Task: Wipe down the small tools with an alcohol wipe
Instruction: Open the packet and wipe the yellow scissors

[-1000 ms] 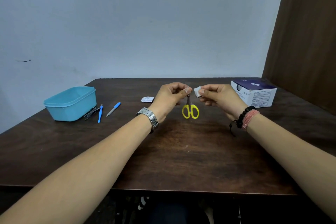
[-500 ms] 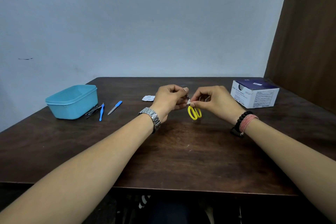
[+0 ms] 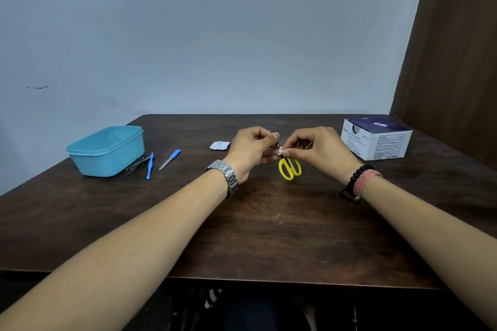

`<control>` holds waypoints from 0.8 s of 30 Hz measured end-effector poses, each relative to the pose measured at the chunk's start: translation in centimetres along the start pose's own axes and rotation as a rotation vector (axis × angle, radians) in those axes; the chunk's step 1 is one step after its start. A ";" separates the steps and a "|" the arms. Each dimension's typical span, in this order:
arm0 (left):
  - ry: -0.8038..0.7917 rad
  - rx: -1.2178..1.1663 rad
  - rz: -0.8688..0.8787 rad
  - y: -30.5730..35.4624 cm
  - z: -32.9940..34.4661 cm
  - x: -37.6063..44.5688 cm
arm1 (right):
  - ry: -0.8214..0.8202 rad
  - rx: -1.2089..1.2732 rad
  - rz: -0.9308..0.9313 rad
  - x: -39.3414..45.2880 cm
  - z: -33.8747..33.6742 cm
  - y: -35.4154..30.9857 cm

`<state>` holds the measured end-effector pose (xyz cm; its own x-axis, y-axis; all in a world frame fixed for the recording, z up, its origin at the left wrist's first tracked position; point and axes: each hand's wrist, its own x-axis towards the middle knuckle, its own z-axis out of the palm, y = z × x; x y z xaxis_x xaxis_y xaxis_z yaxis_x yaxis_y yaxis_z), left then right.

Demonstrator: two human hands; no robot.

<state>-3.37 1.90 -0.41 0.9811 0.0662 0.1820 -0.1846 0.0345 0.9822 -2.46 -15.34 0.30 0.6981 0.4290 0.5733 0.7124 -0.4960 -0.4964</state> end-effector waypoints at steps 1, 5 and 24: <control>0.008 -0.003 0.002 0.0 0.0 0.0 | -0.012 0.003 -0.005 -0.1 0.0 -0.1; 0.093 -0.014 0.022 0.2 -0.4 0.4 | -0.080 0.016 -0.033 -0.1 0.1 -0.6; 0.178 -0.050 0.008 0.3 -0.6 0.7 | -0.108 0.032 -0.084 -0.3 -0.1 -0.9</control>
<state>-2.74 2.53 -0.01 0.9544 0.2419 0.1747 -0.1997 0.0828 0.9763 -3.31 -15.10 0.58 0.6381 0.5480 0.5409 0.7696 -0.4312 -0.4710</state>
